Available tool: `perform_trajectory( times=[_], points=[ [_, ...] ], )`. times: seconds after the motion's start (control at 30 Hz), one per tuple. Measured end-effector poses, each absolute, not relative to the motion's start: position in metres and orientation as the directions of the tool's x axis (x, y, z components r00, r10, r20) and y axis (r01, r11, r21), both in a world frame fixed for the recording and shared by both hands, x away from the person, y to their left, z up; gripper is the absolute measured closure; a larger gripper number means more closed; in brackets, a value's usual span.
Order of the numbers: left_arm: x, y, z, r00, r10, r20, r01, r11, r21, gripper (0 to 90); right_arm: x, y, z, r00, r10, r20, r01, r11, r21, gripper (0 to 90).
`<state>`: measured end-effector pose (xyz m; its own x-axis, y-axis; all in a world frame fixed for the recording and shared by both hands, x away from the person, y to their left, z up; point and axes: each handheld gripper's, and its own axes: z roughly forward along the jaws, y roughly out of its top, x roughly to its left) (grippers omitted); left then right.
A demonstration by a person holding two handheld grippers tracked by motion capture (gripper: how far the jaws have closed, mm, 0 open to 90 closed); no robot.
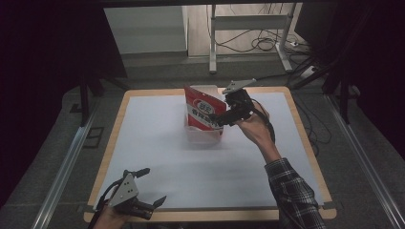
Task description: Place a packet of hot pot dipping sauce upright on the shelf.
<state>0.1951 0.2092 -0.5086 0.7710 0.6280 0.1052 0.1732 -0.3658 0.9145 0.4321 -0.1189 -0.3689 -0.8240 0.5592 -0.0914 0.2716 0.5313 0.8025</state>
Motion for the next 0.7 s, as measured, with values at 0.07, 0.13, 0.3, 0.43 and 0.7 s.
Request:
perform_trajectory(
  times=[0.07,0.13,0.3,0.43,0.7],
  points=[
    [0.195,0.209,-0.509,0.772,0.627,0.105,0.173,-0.366,0.914,0.0,0.43,-0.121,-0.368,-0.822,0.562,-0.092,0.271,0.529,0.804,0.0],
    [0.195,0.209,-0.509,0.772,0.627,0.105,0.173,-0.366,0.914,0.0,0.428,-0.123,-0.368,-0.822,0.563,-0.091,0.27,0.525,0.807,0.0],
    [0.195,0.209,-0.509,0.771,0.628,0.105,0.173,-0.366,0.914,0.0,0.424,-0.129,-0.367,-0.817,0.568,-0.097,0.267,0.522,0.81,0.0],
    [0.195,0.209,-0.509,0.77,0.63,0.106,0.174,-0.366,0.914,0.0,0.42,-0.134,-0.367,-0.815,0.572,-0.096,0.267,0.517,0.813,0.0],
    [0.195,0.209,-0.509,0.767,0.634,0.095,0.182,-0.357,0.916,0.0,0.412,-0.144,-0.371,-0.809,0.584,-0.068,0.286,0.493,0.822,0.0]
  ],
)
